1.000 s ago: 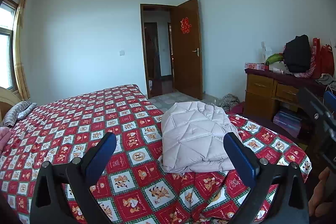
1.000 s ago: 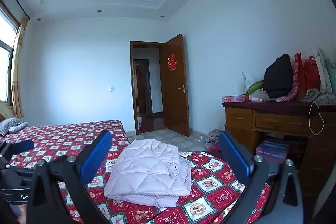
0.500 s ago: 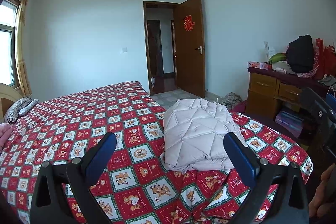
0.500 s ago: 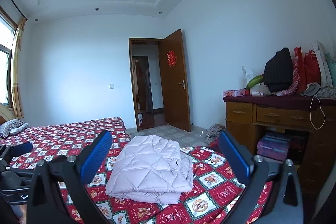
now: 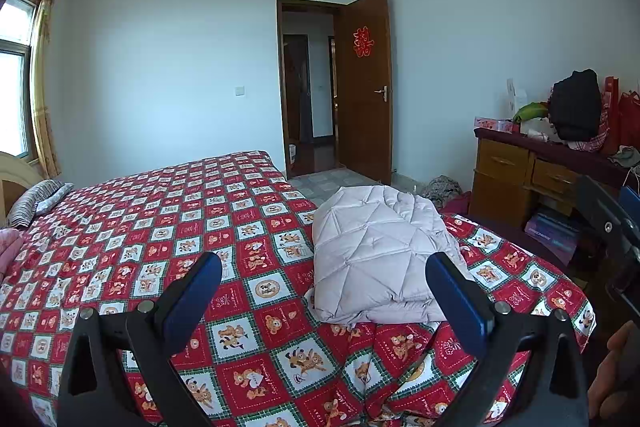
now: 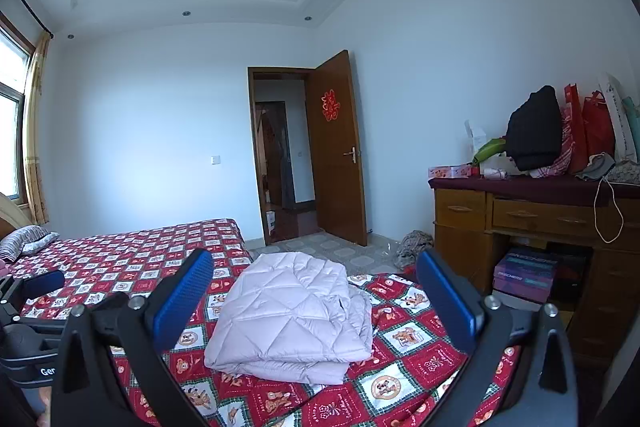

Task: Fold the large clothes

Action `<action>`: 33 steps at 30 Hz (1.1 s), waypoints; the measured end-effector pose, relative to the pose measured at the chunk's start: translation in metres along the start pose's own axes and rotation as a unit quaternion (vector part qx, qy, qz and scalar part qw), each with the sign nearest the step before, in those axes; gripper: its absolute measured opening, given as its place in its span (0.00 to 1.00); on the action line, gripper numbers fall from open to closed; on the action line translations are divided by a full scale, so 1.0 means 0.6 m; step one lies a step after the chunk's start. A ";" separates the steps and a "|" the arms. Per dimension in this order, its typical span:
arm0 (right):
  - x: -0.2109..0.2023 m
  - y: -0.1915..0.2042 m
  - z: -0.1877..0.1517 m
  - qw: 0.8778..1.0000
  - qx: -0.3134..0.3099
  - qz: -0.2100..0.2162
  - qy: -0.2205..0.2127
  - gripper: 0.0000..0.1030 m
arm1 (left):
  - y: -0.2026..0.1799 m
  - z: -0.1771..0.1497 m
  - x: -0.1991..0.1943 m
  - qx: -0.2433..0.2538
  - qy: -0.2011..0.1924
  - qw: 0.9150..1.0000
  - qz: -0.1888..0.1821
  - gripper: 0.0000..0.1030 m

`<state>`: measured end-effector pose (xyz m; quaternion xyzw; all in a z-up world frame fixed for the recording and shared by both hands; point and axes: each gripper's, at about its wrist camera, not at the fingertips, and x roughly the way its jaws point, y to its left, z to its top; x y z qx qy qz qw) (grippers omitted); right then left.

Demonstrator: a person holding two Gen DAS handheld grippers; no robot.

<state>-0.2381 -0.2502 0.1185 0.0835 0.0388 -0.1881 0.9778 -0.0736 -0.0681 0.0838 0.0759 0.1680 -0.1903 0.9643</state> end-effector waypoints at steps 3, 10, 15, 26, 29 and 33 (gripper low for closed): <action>0.002 -0.002 0.000 1.000 0.002 0.001 0.002 1.00 | -0.001 0.000 0.000 0.001 -0.001 1.000 0.002 0.99; 0.004 -0.004 0.000 1.000 0.002 0.001 0.002 1.00 | -0.001 0.000 0.001 -0.001 0.001 1.000 0.003 0.99; 0.003 -0.002 0.000 1.000 0.002 -0.001 0.002 1.00 | 0.000 -0.001 0.007 -0.002 0.004 1.000 0.012 0.99; 0.009 0.001 -0.006 1.000 0.001 -0.006 0.013 1.00 | 0.009 -0.001 0.025 0.001 0.000 0.999 0.039 0.99; 0.011 0.002 -0.006 1.000 -0.001 -0.008 0.013 1.00 | 0.010 -0.001 0.027 0.006 -0.006 0.999 0.050 0.99; 0.014 0.003 -0.008 1.000 0.000 -0.008 0.018 1.00 | 0.012 0.000 0.030 0.001 -0.005 0.999 0.041 0.99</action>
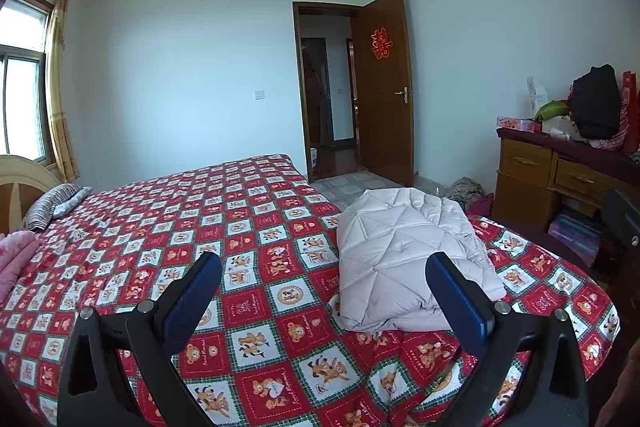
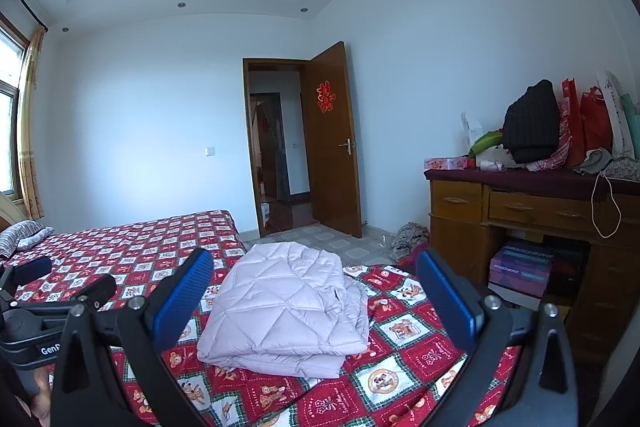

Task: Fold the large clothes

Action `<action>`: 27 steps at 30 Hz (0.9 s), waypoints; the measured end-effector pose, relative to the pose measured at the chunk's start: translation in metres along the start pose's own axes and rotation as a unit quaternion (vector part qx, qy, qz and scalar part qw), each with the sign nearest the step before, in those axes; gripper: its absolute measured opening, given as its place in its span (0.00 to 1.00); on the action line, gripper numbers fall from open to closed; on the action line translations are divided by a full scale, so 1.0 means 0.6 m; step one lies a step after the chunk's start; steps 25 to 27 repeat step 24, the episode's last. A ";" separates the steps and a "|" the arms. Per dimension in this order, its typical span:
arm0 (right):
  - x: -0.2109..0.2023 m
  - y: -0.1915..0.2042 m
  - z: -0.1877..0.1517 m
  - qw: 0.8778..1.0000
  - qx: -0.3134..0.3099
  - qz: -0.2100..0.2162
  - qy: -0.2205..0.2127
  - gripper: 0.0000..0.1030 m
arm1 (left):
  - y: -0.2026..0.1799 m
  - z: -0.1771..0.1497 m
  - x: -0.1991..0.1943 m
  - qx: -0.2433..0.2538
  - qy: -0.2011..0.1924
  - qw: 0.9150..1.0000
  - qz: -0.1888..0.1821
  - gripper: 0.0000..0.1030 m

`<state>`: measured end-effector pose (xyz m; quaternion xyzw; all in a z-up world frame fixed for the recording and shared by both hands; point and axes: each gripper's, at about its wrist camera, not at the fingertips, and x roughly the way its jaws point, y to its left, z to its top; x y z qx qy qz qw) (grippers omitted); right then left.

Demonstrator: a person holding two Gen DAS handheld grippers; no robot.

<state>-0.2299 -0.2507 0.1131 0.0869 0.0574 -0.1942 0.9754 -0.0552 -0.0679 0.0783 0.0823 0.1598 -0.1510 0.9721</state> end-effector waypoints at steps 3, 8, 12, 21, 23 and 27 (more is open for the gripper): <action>0.000 0.000 0.000 1.000 0.000 -0.001 0.001 1.00 | 0.000 0.000 0.004 0.004 0.005 1.000 -0.004 0.99; 0.001 0.000 -0.001 1.000 0.001 -0.001 0.002 1.00 | -0.002 0.000 0.009 0.004 0.009 1.000 -0.004 0.99; 0.004 -0.001 -0.002 1.000 0.002 -0.002 0.006 1.00 | 0.014 0.000 0.018 -0.020 0.016 0.999 -0.020 0.99; 0.014 0.000 -0.011 1.000 0.000 -0.002 0.021 1.00 | 0.033 0.000 0.025 -0.019 0.009 1.000 -0.003 0.99; 0.018 0.000 -0.013 1.000 0.001 -0.003 0.026 1.00 | 0.034 0.000 0.027 -0.014 0.007 1.000 0.009 0.99; 0.020 0.000 -0.014 1.000 0.002 -0.003 0.029 1.00 | 0.034 -0.001 0.028 -0.013 0.006 1.000 0.012 0.99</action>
